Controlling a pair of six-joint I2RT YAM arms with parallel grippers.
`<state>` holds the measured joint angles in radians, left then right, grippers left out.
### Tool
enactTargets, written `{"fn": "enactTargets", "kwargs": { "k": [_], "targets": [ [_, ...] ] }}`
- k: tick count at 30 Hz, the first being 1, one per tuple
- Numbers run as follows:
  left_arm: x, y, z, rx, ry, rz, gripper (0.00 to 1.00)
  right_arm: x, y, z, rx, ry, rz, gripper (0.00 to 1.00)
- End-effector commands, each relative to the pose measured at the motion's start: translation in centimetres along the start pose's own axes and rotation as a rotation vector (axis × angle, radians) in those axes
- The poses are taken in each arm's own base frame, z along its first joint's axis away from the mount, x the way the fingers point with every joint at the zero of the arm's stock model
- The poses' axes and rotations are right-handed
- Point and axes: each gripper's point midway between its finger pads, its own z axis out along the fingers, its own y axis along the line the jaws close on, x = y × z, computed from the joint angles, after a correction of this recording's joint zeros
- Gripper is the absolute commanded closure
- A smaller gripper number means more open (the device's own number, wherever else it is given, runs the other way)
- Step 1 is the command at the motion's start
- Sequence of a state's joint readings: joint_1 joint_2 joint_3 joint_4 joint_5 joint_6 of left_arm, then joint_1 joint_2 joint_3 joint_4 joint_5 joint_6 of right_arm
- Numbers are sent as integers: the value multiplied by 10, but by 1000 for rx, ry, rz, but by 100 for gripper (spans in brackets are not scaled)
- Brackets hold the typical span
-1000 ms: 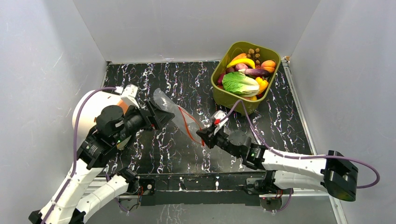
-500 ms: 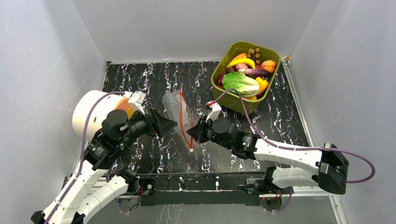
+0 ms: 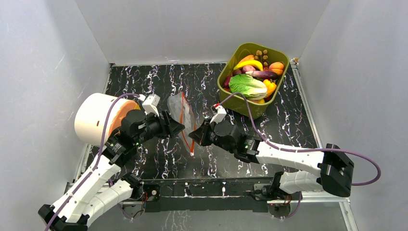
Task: Place the food in the zip-top bag and seal the zipper
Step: Open the zipper of the food storage bag.
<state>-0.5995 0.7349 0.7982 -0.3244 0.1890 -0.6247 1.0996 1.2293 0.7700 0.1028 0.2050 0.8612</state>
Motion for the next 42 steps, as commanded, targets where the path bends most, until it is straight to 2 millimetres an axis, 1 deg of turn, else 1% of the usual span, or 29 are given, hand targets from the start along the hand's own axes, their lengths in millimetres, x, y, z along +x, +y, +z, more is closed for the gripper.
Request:
{"fn": "enactTargets", "kwargs": {
  "k": [1,4,5,6,7,9,10,11,14,17,19,20,22,24,26,28,31,33,35,38,40,42],
  "targets": [
    [-11,5,7,-25,-50,50,53,-24,25,-1,-68,-87,61,100],
    [-11,2,11,-3,-42,61,56,-24,24,1,-62,-92,59,100],
    [-11,2,13,-2,-44,65,62,-24,23,2,-60,-93,64,100],
    [-11,3,14,-3,-44,70,70,-24,22,2,-58,-95,70,100],
    [-12,4,15,-10,-46,77,79,-24,22,2,-59,-98,74,100],
    [-12,6,14,-24,-41,87,94,-24,20,1,-60,-104,85,100],
    [-12,7,14,-28,-38,95,98,-23,19,1,-56,-106,90,100],
    [-13,7,12,-27,-37,104,100,-23,18,1,-53,-108,92,100],
    [-15,7,6,-36,-42,129,100,-25,12,-1,-30,-120,84,100],
    [-20,5,-3,-43,-56,147,100,-27,-4,-5,35,-142,75,100],
    [-23,-4,-8,-6,-58,169,100,-27,-14,-11,78,-156,99,100],
    [-24,-8,-9,9,-54,174,100,-30,-16,-14,88,-165,113,99],
    [-22,-15,-10,38,-29,172,100,-38,-10,-21,68,-188,132,88],
    [-18,-21,-9,63,3,169,100,-46,-3,-23,54,-207,136,76],
    [-14,-25,-7,89,33,161,100,-53,4,-23,53,-216,125,67],
    [-10,-30,-6,118,54,152,100,-58,10,-19,60,-212,95,63],
    [-7,-35,-4,149,70,144,100,-63,19,-12,67,-196,49,60],
    [-7,-36,-4,158,75,141,100,-67,23,-6,82,-189,16,59],
    [-7,-38,-5,160,78,140,100,-72,23,-1,121,-185,-43,60],
    [-9,-37,-5,151,77,138,100,-73,14,4,173,-186,-97,65],
    [-11,-33,-7,118,72,129,100,-72,6,6,212,-186,-131,72],
    [-14,-22,-9,47,58,115,100,-74,-9,2,283,-194,-161,83]
  ]
}}
